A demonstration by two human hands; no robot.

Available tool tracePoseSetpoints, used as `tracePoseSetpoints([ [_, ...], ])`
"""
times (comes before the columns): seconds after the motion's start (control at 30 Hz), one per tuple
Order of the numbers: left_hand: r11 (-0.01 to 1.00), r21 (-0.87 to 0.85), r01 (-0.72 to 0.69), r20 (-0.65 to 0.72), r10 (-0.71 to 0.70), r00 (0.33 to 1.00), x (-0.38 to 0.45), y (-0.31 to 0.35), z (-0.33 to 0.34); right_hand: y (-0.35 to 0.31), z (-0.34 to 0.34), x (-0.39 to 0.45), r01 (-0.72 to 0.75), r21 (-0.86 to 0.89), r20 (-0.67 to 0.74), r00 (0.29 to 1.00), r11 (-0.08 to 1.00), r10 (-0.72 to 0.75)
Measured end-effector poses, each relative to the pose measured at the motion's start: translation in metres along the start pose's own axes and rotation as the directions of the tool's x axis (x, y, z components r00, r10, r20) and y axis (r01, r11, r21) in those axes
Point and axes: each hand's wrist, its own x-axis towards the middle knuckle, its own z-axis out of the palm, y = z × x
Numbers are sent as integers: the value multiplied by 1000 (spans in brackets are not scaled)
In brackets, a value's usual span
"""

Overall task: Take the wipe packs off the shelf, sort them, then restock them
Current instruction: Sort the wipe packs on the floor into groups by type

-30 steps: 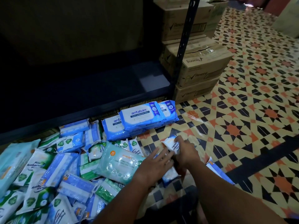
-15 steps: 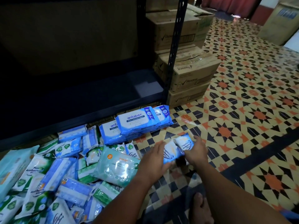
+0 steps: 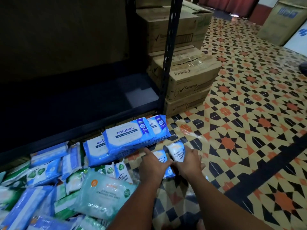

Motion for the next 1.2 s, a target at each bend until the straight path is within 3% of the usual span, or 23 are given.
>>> tracePoseSetpoints([
  [0.2,990,-136,-26,-77,15,997,14,4,29,-1,8,30,10,-11,-30,999,1000,-10],
  [0.5,986,-115,-119,-67,112,991,26,12,36,0,22,40,70,21,-4,998,997,-69],
  [0.87,974,-121,-192,-108,179,978,33,8,45,-7,32,33,64,-120,-74,995,991,-73],
  [1.07,949,-245,-201,-50,194,980,42,-2,45,-10,32,34,37,-158,-48,998,987,-45],
  [1.2,918,-251,-307,11,320,947,42,-22,26,-20,31,27,37,-182,-67,997,983,-50],
])
